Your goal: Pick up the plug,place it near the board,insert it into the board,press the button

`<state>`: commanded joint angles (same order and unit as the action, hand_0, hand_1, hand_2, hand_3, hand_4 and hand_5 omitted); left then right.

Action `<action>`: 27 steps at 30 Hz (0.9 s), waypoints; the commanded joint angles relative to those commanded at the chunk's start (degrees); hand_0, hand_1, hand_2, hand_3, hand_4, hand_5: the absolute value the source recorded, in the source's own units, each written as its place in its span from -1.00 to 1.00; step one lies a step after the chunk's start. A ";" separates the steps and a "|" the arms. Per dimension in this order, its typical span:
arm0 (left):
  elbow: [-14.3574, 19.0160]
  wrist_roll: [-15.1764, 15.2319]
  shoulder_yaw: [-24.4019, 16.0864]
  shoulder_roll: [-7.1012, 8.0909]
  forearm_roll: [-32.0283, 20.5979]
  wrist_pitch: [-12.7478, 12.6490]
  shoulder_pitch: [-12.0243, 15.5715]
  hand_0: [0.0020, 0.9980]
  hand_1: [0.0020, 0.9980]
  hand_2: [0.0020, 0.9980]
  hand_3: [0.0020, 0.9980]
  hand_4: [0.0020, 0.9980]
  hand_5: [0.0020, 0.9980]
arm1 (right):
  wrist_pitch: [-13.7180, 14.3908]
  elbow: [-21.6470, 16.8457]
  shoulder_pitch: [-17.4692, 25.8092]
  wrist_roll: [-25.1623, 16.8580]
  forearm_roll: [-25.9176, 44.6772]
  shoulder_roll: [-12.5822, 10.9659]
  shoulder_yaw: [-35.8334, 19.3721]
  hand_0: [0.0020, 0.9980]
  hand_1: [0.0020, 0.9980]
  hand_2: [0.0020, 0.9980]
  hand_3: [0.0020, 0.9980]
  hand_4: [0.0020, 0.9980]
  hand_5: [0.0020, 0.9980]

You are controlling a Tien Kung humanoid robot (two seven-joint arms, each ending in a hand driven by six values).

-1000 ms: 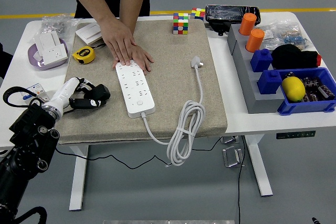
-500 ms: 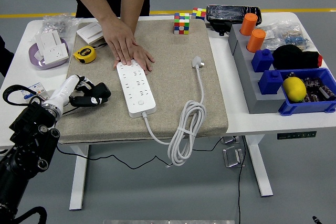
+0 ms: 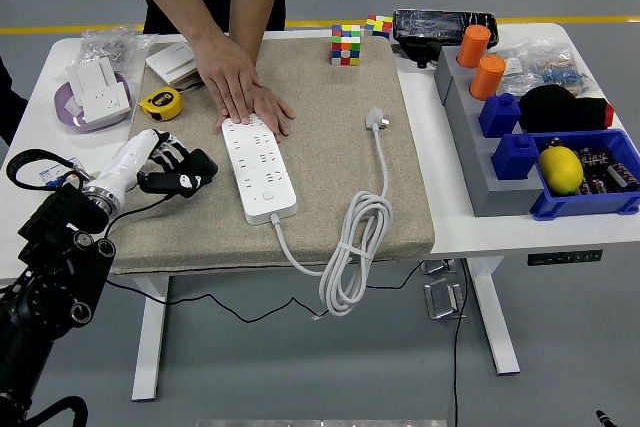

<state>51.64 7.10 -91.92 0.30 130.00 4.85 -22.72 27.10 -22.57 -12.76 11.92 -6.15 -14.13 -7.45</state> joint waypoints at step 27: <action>6.00 2.31 11.62 3.39 -0.75 -4.21 -5.79 -0.04 -0.42 -0.49 -0.14 0.38 -0.92 | 0.06 -0.03 0.13 0.02 0.34 -0.03 0.60 0.58 0.47 0.47 0.52 1.00 0.99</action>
<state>57.64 9.41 -80.30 3.69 129.25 0.64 -28.51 27.16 -22.61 -12.63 11.94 -5.81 -14.16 -6.85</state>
